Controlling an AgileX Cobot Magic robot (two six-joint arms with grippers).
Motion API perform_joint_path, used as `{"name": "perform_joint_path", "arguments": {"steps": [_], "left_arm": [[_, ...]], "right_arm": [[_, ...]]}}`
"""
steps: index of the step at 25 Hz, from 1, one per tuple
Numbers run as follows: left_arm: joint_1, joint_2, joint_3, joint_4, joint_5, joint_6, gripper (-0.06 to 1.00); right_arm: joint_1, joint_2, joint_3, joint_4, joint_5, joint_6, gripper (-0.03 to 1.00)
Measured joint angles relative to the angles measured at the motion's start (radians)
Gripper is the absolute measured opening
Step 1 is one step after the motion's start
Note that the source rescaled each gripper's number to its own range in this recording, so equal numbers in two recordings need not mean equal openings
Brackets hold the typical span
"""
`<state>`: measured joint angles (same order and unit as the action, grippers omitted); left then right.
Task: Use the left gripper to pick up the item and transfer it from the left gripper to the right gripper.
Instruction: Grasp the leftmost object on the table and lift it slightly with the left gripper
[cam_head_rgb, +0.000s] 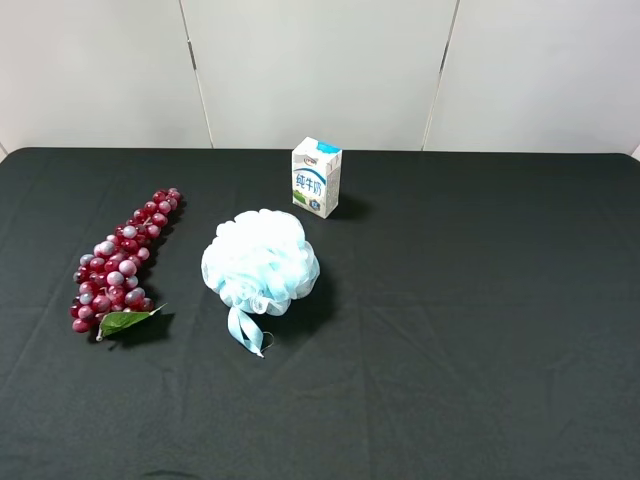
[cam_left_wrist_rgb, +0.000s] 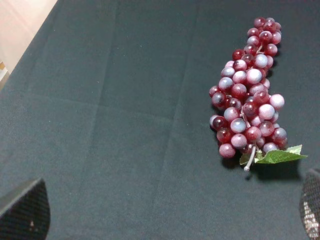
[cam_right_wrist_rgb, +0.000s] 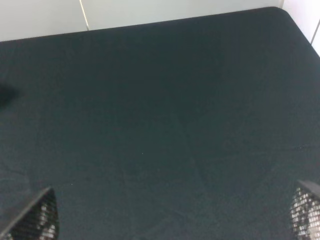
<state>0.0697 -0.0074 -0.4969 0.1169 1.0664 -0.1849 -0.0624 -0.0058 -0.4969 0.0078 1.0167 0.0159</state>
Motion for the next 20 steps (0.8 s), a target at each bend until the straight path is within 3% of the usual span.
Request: {"name": "perform_joint_path", "arguments": {"steps": [7,20], "left_arm": [[0.000,0.090,-0.068,0.000,0.005,0.004,1.00],[-0.003,0.582,-0.253,-0.008,0.022,0.019,1.00]], "right_arm": [[0.000,0.000,0.000,0.000,0.000,0.000,1.00],[0.000,0.000,0.000,0.000,0.000,0.000,1.00]]}}
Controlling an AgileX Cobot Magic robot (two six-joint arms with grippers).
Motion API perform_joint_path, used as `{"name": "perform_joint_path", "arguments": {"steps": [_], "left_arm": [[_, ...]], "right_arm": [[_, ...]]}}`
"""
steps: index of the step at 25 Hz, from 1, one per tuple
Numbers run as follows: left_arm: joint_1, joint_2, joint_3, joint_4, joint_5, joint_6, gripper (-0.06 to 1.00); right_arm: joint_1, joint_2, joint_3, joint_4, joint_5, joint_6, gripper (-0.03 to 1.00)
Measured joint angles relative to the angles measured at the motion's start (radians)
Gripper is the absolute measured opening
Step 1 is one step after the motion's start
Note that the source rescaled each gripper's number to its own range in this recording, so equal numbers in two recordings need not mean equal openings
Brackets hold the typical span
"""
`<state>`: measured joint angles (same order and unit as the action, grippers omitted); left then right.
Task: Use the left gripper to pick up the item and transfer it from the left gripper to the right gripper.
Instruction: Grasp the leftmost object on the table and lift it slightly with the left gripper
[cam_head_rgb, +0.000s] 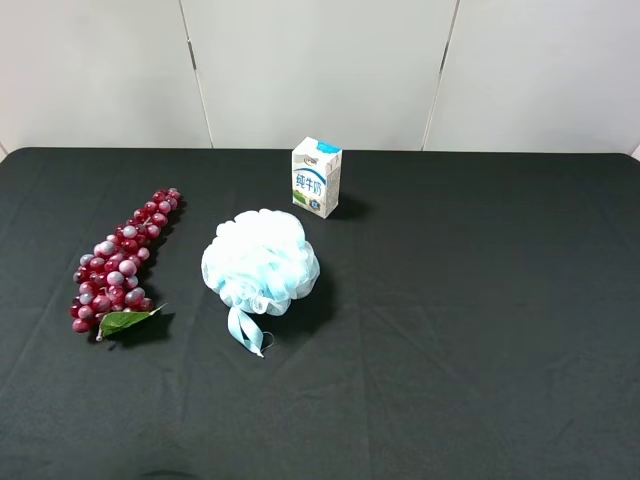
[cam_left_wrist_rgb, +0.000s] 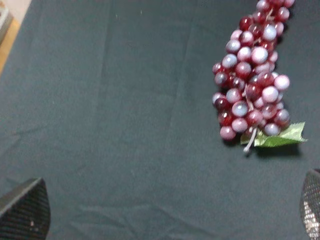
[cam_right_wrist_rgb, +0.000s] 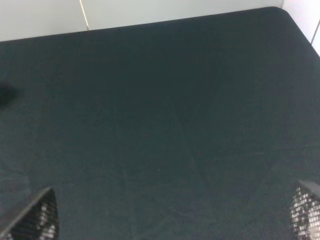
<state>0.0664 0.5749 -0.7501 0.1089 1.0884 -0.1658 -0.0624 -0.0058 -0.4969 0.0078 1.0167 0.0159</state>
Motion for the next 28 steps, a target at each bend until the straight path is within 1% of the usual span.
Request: {"name": "perform_joint_path", "arguments": {"steps": [7,13,18,22,28], "left_arm": [[-0.002,0.235,-0.013,-0.045,-0.085,0.003,1.00],[-0.062,0.445,-0.013,-0.049,-0.167,0.002,1.00],[-0.121,0.635,-0.013,-0.049,-0.251,-0.023,1.00],[-0.176,0.770,-0.013,-0.048,-0.313,-0.073,1.00],[-0.255,0.909,-0.013,-0.052,-0.388,-0.170,1.00]], "right_arm": [[0.000,0.000,0.000,0.000,0.001,0.000,1.00],[0.000,0.000,0.000,0.000,0.001,0.000,1.00],[0.000,0.000,0.000,0.000,0.001,0.000,1.00],[0.000,0.000,0.000,0.000,0.001,0.000,1.00],[0.000,0.000,0.000,0.000,0.001,0.000,1.00]]}}
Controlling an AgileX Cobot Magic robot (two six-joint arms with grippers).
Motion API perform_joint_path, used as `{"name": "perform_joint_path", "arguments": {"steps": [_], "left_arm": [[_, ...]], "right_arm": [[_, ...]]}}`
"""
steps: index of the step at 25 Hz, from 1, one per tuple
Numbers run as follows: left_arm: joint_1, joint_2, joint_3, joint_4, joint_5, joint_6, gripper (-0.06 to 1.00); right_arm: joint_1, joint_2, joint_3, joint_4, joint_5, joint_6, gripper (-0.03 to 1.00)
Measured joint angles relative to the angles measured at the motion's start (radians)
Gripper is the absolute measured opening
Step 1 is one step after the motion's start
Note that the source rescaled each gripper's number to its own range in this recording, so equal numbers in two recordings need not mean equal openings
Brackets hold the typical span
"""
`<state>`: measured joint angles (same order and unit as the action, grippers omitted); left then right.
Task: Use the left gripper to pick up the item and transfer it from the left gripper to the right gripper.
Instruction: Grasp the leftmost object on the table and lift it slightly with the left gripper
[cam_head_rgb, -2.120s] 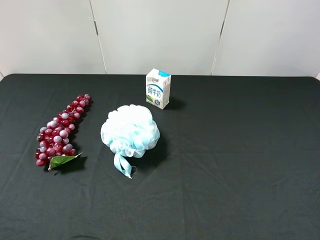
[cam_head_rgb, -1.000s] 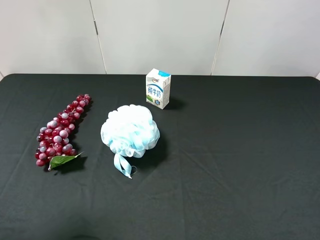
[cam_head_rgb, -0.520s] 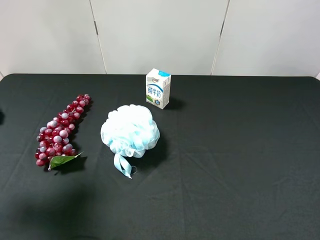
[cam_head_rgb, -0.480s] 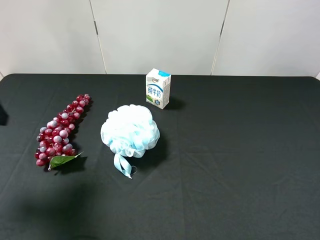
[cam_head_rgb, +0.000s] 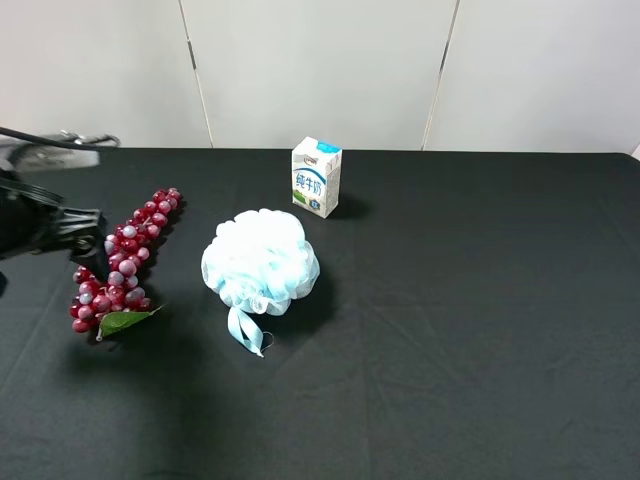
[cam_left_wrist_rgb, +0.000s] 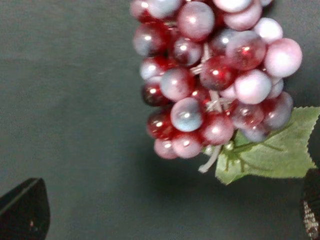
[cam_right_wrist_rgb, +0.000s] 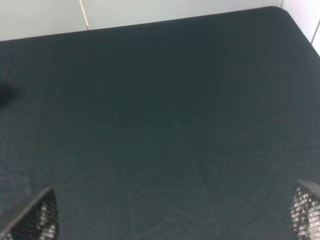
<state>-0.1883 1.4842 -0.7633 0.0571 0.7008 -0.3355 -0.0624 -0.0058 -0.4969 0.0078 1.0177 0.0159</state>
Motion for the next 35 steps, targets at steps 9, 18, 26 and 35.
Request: {"name": "perform_joint_path", "arguments": {"steps": [9,18,26,35], "left_arm": [[-0.039,0.161,-0.063,-0.001,-0.037,-0.031,1.00],[-0.045,0.304,-0.130,-0.001,-0.043,-0.037,1.00],[-0.051,0.371,-0.140,-0.001,-0.102,-0.038,1.00],[-0.051,0.412,-0.141,0.007,-0.158,-0.037,1.00]], "right_arm": [[0.000,0.000,0.000,0.000,-0.001,0.000,1.00],[0.000,0.000,0.000,0.000,-0.001,0.000,1.00],[0.000,0.000,0.000,0.000,-0.001,0.000,1.00],[0.000,0.000,0.000,0.000,0.000,0.000,1.00]]}}
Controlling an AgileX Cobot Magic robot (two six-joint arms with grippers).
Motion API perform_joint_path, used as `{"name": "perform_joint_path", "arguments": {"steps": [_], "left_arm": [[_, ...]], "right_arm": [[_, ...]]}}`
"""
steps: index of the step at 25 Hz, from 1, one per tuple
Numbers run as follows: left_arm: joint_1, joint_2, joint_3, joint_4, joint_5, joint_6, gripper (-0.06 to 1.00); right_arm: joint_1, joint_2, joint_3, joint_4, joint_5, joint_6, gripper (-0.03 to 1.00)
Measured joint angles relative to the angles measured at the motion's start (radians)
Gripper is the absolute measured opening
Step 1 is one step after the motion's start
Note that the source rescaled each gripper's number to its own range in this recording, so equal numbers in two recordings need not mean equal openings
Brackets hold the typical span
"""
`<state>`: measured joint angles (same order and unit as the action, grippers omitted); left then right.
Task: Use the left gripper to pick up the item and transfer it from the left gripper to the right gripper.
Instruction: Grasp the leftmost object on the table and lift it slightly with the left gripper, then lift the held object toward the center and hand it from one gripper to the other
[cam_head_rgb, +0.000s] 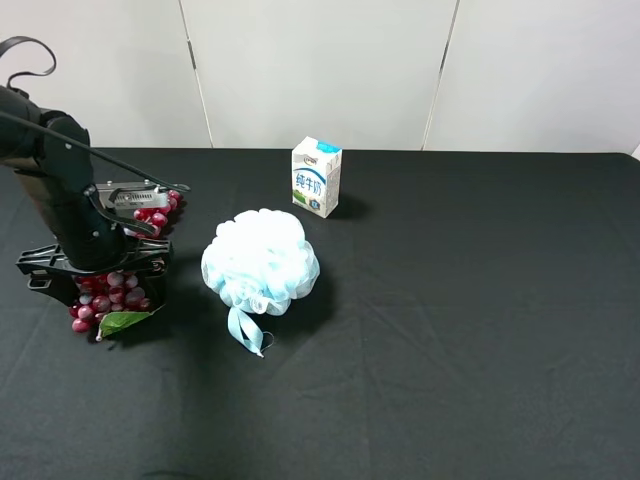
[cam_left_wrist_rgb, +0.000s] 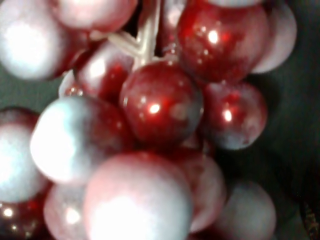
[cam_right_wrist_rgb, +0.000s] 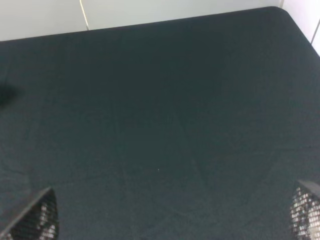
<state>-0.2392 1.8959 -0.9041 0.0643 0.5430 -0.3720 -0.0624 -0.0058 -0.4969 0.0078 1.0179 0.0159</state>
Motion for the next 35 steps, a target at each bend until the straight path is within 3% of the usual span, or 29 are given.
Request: {"name": "perform_joint_path", "arguments": {"steps": [3,5,7,12,14,25,35], "left_arm": [[0.000,0.005,0.000,0.000,-0.002,0.002,0.96],[0.000,0.006,0.000,0.000,-0.003,0.003,0.86],[0.000,0.006,0.000,0.000,-0.003,0.003,0.71],[0.000,0.006,0.000,0.016,0.003,0.003,0.13],[0.000,0.006,0.000,0.017,0.001,0.004,0.03],[0.000,-0.011,0.000,0.010,0.002,0.010,0.02],[0.000,-0.161,0.000,0.060,0.113,0.010,0.02]], "right_arm": [[0.000,0.000,0.000,0.000,0.000,0.000,1.00],[0.000,0.000,0.000,0.000,0.000,0.000,1.00],[0.000,0.000,0.000,0.000,0.000,0.000,1.00],[0.000,0.000,0.000,0.000,0.000,0.000,1.00],[0.000,0.000,0.000,0.000,0.000,0.000,1.00],[0.000,0.000,0.000,0.000,-0.001,0.000,1.00],[0.000,0.000,0.000,0.000,-0.001,0.000,1.00]]}}
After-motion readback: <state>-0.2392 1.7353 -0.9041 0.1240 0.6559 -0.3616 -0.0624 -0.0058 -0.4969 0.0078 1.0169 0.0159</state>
